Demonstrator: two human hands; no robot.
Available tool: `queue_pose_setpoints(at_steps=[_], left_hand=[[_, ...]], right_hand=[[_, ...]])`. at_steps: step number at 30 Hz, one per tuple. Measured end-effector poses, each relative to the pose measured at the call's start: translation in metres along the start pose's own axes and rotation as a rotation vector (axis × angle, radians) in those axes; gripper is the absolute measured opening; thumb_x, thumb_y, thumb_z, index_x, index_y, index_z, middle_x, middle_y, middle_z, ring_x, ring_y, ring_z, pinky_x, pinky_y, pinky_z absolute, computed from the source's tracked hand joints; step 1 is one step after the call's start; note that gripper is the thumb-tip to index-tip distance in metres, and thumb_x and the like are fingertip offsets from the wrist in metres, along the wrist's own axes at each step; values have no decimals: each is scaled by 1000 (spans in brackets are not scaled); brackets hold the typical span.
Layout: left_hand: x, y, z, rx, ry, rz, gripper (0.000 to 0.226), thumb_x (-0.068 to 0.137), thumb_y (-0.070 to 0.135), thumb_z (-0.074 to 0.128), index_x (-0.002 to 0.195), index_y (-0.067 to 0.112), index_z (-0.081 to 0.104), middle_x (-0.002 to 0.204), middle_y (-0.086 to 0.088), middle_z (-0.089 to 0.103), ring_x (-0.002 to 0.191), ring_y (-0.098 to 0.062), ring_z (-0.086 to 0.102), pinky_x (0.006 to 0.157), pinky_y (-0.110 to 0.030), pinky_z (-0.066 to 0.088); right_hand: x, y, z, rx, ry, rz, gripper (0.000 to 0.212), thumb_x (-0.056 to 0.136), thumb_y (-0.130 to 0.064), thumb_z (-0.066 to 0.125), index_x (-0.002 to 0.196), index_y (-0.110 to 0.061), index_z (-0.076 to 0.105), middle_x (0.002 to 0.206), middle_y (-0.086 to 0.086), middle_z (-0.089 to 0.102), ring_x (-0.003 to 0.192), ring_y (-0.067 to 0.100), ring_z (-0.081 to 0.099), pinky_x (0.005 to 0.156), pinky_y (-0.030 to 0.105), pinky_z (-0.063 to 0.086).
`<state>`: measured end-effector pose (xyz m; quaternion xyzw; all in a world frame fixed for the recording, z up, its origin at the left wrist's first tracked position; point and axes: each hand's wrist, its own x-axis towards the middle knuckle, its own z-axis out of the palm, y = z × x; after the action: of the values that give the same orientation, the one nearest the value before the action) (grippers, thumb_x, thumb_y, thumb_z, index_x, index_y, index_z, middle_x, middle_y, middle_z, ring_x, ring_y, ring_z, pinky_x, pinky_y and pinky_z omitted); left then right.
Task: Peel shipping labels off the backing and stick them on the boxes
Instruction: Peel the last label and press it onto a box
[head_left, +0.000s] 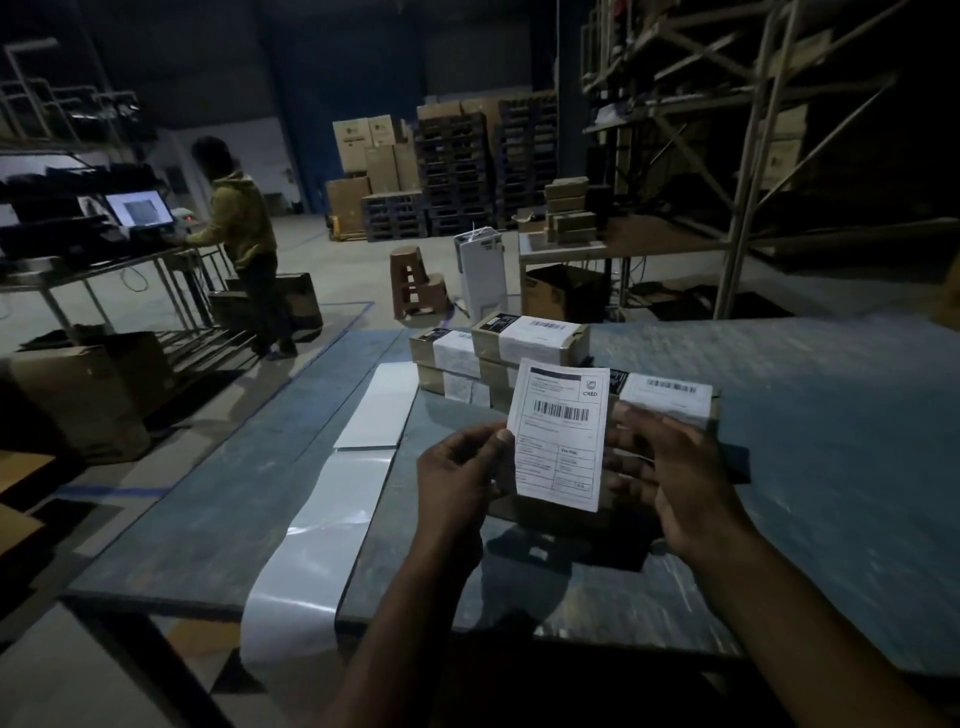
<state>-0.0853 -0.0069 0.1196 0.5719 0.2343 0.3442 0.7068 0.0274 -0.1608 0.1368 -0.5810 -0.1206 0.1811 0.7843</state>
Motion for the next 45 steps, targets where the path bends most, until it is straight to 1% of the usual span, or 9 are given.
queue_pose_setpoints(at_steps=[4, 12, 15, 18, 22, 27, 31, 38, 45], left_hand=[[2, -2, 1, 143, -4, 67, 10, 95, 12, 73, 94, 17, 81, 90, -3, 81, 82, -19, 75, 58, -26, 53], [23, 4, -10, 709, 100, 359, 19, 100, 38, 65, 106, 25, 77, 99, 9, 78, 85, -5, 72, 74, -29, 58], [37, 8, -24, 784, -134, 298, 37, 93, 31, 76, 129, 25, 70, 132, 8, 66, 123, -12, 60, 96, -32, 51], [48, 6, -37, 860, -483, 24, 77, 85, 21, 84, 152, 33, 48, 159, 4, 42, 147, -17, 36, 120, -43, 35], [61, -12, -48, 945, -513, 16, 90, 71, 18, 92, 147, 39, 49, 152, -1, 51, 136, -23, 53, 111, -48, 50], [49, -29, -50, 964, -430, 207, 89, 64, 21, 98, 143, 24, 58, 130, 0, 59, 112, -17, 60, 81, -16, 50], [31, -35, -53, 950, -417, 269, 99, 54, 45, 90, 145, 22, 57, 121, 2, 58, 105, -16, 60, 89, -26, 48], [25, -36, -56, 920, -419, 272, 110, 52, 49, 90, 152, 34, 46, 139, -3, 59, 129, -22, 56, 104, -50, 52], [22, -35, -53, 936, -409, 320, 112, 53, 46, 93, 153, 31, 45, 139, -7, 60, 132, -24, 54, 108, -50, 49]], right_hand=[[2, 5, -9, -25, 35, 27, 13, 88, -1, 77, 99, -5, 73, 94, 13, 81, 76, 21, 75, 60, 27, 59], [7, 4, -21, -7, 62, 86, 14, 85, 9, 76, 92, -2, 71, 77, 9, 80, 65, 17, 75, 58, 25, 62], [12, 2, -32, -8, 56, 138, 15, 85, 10, 75, 93, -1, 71, 74, 7, 79, 66, 17, 74, 63, 28, 62], [15, 6, -38, -1, 24, 210, 22, 85, 11, 73, 105, 3, 70, 81, 12, 80, 71, 20, 75, 58, 26, 62], [16, 11, -41, -3, 30, 221, 34, 84, 10, 75, 116, 0, 67, 98, 19, 78, 80, 26, 73, 59, 29, 64], [14, 18, -39, -66, 22, 231, 32, 85, 9, 75, 111, -5, 65, 105, 23, 77, 87, 29, 72, 79, 38, 61], [14, 18, -45, -108, -4, 271, 43, 81, 12, 77, 120, -2, 65, 96, 21, 79, 78, 27, 74, 68, 34, 63], [20, 12, -42, -154, -25, 272, 46, 81, 12, 77, 123, 0, 63, 94, 18, 79, 78, 24, 77, 71, 33, 64], [25, 11, -34, -179, -7, 293, 45, 80, 13, 77, 120, 0, 63, 101, 22, 77, 83, 27, 76, 54, 26, 61]])
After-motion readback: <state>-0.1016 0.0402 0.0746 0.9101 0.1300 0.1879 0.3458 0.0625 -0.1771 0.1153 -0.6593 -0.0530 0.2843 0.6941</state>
